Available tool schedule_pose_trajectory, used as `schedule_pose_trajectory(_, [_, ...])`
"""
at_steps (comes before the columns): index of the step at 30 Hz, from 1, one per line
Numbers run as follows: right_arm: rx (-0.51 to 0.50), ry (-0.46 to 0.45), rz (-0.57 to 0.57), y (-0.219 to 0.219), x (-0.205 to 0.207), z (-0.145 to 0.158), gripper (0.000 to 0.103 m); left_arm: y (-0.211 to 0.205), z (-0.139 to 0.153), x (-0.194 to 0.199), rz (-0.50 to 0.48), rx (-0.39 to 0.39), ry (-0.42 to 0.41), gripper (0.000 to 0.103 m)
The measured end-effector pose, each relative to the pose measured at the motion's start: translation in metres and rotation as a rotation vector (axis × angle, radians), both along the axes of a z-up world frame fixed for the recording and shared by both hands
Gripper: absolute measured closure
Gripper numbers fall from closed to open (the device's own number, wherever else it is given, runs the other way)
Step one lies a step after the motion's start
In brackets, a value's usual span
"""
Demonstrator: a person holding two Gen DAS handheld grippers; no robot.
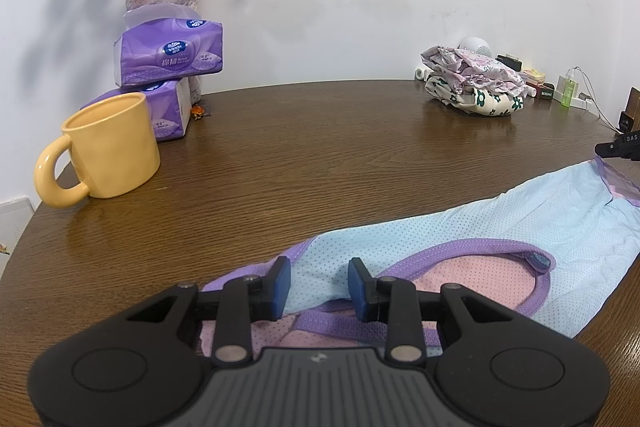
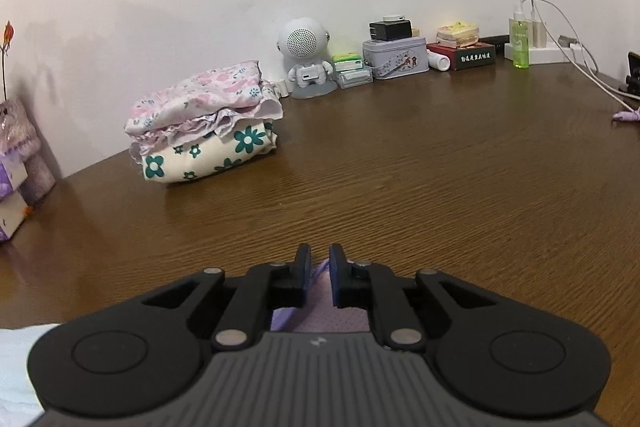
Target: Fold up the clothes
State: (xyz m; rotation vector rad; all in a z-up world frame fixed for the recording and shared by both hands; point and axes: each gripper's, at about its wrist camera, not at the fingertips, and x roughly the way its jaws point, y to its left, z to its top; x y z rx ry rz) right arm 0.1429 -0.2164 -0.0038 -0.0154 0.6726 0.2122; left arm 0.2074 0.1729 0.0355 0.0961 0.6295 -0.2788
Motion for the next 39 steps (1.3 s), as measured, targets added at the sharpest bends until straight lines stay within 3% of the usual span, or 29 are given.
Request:
schedule_pose_trajectory(6, [0.0, 0.0, 0.001, 0.0005, -0.0002, 0.0001, 0.091, -0.0001, 0.0001, -0.0001, 0.0, 0.001, 0.0, 0.073])
schedule_pose_trajectory(10, [0.0, 0.0, 0.001, 0.0009, -0.0003, 0.0001, 0.099, -0.0001, 0.0001, -0.0002, 0.0, 0.0, 0.0, 0.073])
schedule_pose_trajectory(17, [0.001, 0.0, 0.002, 0.0015, -0.0005, 0.0001, 0.1, -0.0004, 0.0003, -0.0002, 0.001, 0.001, 0.0, 0.073])
schedule_pose_trajectory(23, [0.001, 0.0, 0.002, 0.002, -0.0006, 0.0002, 0.093, -0.0004, 0.0003, -0.0002, 0.001, 0.001, 0.0, 0.073])
schedule_pose_trajectory(27, [0.001, 0.0, 0.002, 0.0024, -0.0007, 0.0002, 0.08, -0.0008, 0.0004, -0.0002, 0.001, 0.003, 0.0, 0.073])
schedule_pose_trajectory(39, [0.001, -0.001, 0.004, 0.0034, -0.0011, 0.0003, 0.079, -0.001, -0.0002, -0.0001, 0.0, 0.003, -0.001, 0.073])
